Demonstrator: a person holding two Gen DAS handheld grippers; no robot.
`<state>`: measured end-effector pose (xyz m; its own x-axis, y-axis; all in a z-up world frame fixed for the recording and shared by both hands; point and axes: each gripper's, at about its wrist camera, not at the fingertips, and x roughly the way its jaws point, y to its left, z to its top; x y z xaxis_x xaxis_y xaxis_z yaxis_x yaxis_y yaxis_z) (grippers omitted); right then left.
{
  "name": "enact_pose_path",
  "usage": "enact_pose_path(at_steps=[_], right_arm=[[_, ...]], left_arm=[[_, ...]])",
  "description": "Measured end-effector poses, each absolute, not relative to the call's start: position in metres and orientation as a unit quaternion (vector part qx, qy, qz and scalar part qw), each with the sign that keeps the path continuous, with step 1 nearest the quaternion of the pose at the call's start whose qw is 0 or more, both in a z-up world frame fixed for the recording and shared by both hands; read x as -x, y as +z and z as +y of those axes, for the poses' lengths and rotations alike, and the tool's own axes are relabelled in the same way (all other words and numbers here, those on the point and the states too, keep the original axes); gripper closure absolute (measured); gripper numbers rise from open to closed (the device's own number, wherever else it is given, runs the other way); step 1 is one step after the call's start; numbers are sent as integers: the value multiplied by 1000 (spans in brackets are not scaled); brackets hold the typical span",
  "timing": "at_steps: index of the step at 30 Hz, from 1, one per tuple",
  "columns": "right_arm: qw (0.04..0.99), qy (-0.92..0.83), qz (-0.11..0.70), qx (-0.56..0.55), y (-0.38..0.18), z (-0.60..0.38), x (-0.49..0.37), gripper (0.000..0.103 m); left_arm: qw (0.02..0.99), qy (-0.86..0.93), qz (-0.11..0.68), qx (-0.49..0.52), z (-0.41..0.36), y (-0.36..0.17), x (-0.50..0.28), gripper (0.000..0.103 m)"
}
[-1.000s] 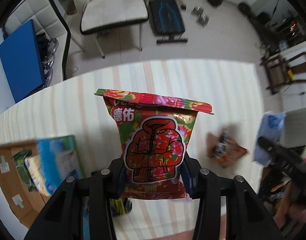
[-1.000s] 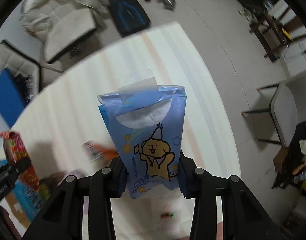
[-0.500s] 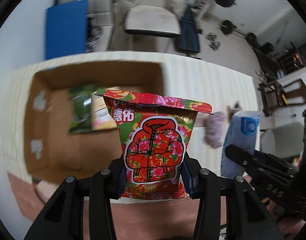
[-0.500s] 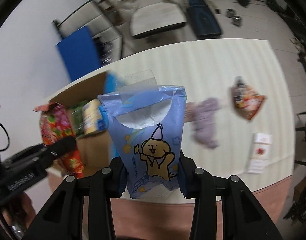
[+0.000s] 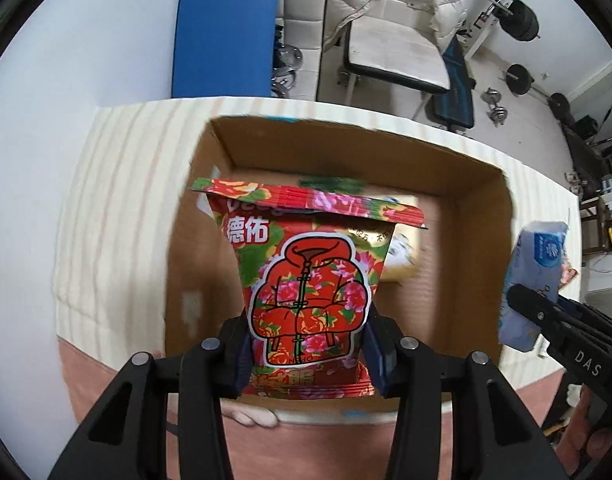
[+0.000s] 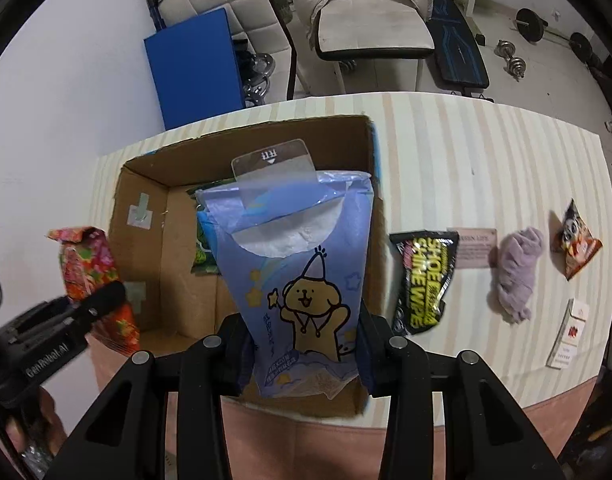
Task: Organize soft objects
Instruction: 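Carry both packs into the box beside the others and release them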
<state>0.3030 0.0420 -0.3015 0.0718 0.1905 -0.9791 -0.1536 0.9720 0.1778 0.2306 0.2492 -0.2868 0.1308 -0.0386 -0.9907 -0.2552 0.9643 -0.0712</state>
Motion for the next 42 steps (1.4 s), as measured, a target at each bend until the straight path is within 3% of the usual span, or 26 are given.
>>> enact_pose_path(at_steps=[14,22,23,24,27,33,36,37,39,42], right_arm=[[707,60,704,37,-388,68,-356,60],[704,38,707,54,-408,70,-364,58],[704,35,707,56,-408,70,-365,54],[704,33,707,57,-409,71,-365,44],[705,35,707,45,-407,70,-367,31],[713,33,697,63,-396,79,-361,24],[713,33,698,65,-392,79,-356,23],[713,33,697,64,-390,79,-354,21],[716,36,694,62,-385,79,-350,5],[721,41,689,61,-378,79,-344,2]], left_arm=[[698,74,709,61,271,-370,-295,61],[683,58,725,64,267,-383,-302,59],[679,58,728,67,267,-383,-301,59],[677,58,730,71,268,-383,-303,58],[683,59,723,83,272,-377,-303,51],[697,59,708,96,280,-358,-299,36],[704,60,701,94,281,-350,-295,18],[707,61,698,94,282,-348,-293,18],[709,58,696,95,282,-343,-288,17],[713,56,693,89,279,-338,-277,6]])
